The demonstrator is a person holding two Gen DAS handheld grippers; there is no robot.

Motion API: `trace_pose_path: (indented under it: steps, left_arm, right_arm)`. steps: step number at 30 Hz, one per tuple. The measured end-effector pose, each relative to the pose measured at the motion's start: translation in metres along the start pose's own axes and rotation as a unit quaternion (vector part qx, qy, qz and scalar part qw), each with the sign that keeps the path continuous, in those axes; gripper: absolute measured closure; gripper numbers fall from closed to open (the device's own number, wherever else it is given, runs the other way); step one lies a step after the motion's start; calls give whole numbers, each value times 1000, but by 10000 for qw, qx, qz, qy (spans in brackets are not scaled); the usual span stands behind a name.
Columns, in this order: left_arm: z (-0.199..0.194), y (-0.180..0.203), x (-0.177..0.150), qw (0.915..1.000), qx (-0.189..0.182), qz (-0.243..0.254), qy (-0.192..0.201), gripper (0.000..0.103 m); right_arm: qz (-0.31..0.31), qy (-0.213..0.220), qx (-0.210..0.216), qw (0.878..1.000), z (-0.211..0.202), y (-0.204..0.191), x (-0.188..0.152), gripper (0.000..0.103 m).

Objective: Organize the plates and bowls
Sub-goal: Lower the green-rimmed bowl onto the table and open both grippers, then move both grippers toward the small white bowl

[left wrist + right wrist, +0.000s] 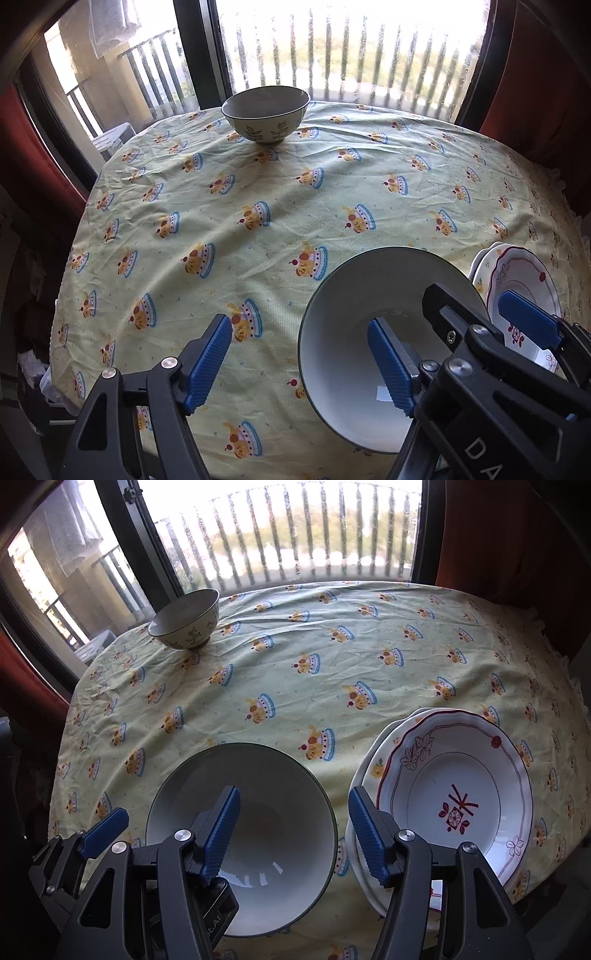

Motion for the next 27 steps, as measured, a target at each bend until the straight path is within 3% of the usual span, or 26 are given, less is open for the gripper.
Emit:
trace_pose_path:
  steps: [4, 9, 15, 19, 27]
  left_arm:
    - [-11, -8, 7, 9998, -67, -65, 181, 18]
    - [-17, -26, 15, 9994, 60, -181, 295, 12]
    - [-13, -44, 32, 9991, -61, -365, 185, 12]
    - [-9, -53, 57, 9993, -76, -332, 181, 12]
    - [0, -76, 127, 9989, -115, -209, 397, 12]
  right_arm:
    - [-165, 161, 1, 9997, -8, -9, 9, 22]
    - [-274, 171, 69, 9995, -8, -27, 18, 21]
    - [-395, 182, 37, 9990, -6, -50, 37, 21]
    - [-342, 74, -14, 9994, 0, -60, 59, 21]
    - [-184, 271, -29, 9995, 10, -89, 125, 21]
Point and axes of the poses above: each gripper's, at about its wrist camera, not at the fingertips, and z roughly the way its jaws point, y to its right, x to its top, the point moved 10 cm from there along z, roughly the way its jaws point
